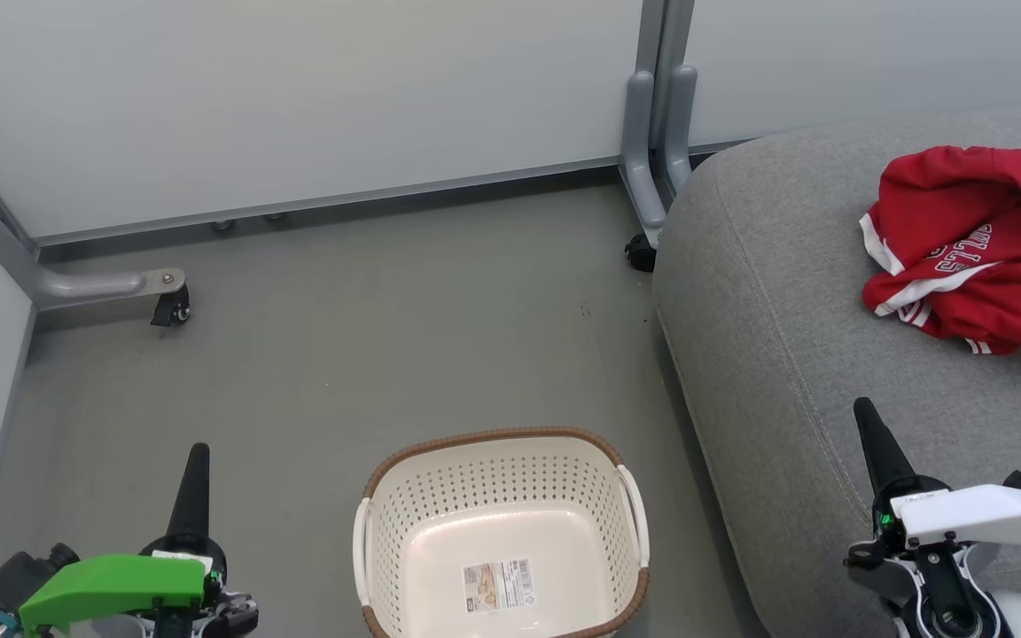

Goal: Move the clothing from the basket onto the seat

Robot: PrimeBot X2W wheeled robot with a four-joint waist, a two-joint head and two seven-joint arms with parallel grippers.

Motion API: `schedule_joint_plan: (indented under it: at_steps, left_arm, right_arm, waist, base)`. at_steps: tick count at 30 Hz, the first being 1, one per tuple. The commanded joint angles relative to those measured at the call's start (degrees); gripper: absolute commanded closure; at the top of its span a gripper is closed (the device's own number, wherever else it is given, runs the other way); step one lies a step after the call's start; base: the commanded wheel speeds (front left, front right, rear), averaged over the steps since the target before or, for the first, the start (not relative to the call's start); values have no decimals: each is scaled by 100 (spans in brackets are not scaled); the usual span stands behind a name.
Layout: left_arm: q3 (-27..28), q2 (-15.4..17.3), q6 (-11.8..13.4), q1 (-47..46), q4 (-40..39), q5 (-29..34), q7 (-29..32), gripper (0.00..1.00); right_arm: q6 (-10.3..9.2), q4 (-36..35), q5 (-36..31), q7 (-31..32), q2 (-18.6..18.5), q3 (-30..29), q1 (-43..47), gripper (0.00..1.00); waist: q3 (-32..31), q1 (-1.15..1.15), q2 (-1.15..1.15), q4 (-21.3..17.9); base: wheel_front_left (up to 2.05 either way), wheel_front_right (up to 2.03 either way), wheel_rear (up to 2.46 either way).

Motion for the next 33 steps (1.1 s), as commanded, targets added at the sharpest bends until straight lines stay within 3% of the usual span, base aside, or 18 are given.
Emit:
schedule_joint_plan:
  at_steps: [1, 33]
  left_arm:
    - [43, 44, -32, -162, 5, -144, 44, 100]
    - [324, 4, -172, -504, 225, -1458, 440, 100]
  right_arm:
    - [3, 1, 146, 46, -27, -22, -102, 100]
    - [2, 213, 1556, 442, 6, -195, -366, 100]
  waist:
    - [5, 0, 0, -2]
    - [105, 0, 0, -50]
  base:
    - [0, 0, 0]
    - [0, 0, 0]
